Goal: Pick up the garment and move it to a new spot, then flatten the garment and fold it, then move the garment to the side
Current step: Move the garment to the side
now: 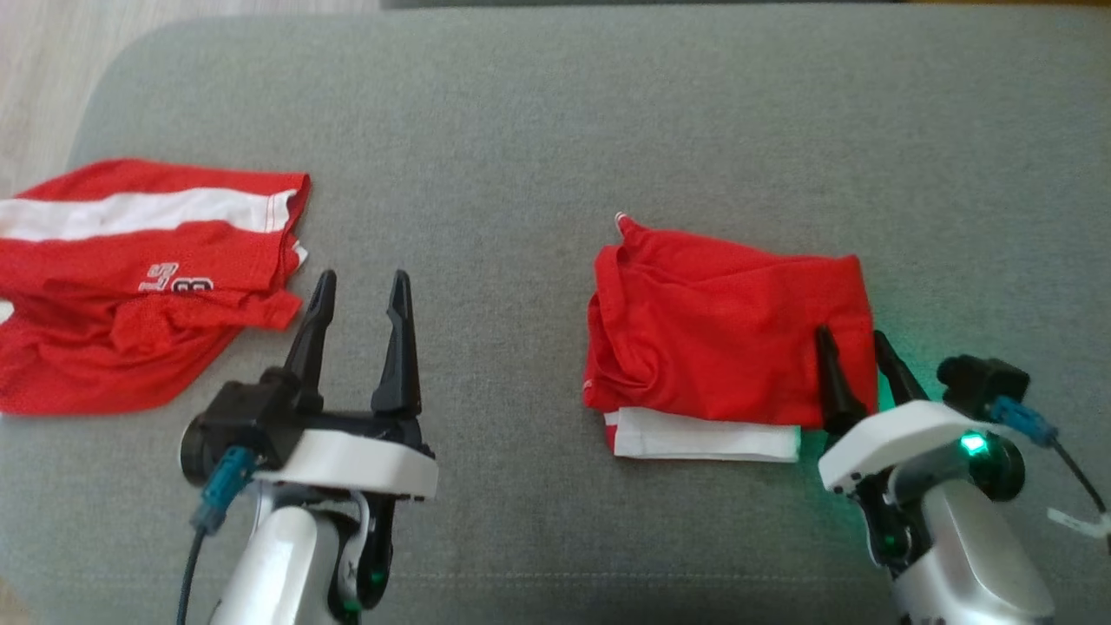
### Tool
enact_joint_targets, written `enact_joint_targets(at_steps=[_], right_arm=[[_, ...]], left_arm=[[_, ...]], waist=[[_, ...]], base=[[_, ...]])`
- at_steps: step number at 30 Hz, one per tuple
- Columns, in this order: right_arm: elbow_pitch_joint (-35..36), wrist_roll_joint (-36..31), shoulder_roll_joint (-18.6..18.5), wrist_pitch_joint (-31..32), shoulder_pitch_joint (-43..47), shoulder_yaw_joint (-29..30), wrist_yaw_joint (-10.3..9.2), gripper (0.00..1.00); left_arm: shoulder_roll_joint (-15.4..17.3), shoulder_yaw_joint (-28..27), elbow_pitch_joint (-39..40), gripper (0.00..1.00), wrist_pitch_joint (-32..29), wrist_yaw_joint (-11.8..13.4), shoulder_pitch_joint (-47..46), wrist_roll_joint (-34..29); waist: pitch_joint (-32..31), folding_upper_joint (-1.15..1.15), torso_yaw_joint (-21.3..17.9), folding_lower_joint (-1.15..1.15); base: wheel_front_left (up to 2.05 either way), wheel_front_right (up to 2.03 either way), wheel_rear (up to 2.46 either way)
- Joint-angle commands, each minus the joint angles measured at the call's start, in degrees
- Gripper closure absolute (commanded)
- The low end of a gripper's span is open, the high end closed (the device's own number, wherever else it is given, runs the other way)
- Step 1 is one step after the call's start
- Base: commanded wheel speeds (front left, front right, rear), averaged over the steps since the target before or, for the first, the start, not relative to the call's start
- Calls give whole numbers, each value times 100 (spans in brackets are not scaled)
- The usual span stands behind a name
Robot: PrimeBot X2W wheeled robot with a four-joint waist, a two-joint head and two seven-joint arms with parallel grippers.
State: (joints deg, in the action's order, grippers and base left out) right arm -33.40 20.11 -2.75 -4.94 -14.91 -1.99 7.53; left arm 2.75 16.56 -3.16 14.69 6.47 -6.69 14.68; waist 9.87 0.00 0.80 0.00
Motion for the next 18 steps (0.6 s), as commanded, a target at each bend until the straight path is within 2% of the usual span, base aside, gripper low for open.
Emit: enact_joint_targets(at_steps=[1, 6, 7, 8, 13, 18], right_arm=[[-83, 45, -13, -36, -272, -207, -4, 0], [-507, 60, -13, -165, -535, -362, -4, 0], [-595, 30, -13, -206, -596, -409, -4, 56], [-678, -15, -13, -247, -654, -448, -4, 100], [-899, -534, -13, -483, -985, -440, -4, 100], [-692, -1407, -139, -544, -1327, -145, -4, 100]], left_arm=[[13, -158, 181, 0, 30, -40, -296, -61], [13, -217, 183, 0, 30, -59, -384, -88], [13, -233, 186, 0, 30, -62, -400, -98], [13, -248, 187, 0, 30, -66, -417, -107], [13, -304, 178, 0, 30, -89, -508, -155], [13, -349, 190, 0, 30, -115, -587, -179]], waist=[[136, 0, 58, 0], [276, 0, 56, 0], [307, 0, 44, 0], [335, 0, 33, 0], [457, 0, -101, 0], [563, 0, -317, 0]], base=[[0, 0, 0], [0, 0, 0], [0, 0, 0], [0, 0, 0], [0, 0, 0], [0, 0, 0]])
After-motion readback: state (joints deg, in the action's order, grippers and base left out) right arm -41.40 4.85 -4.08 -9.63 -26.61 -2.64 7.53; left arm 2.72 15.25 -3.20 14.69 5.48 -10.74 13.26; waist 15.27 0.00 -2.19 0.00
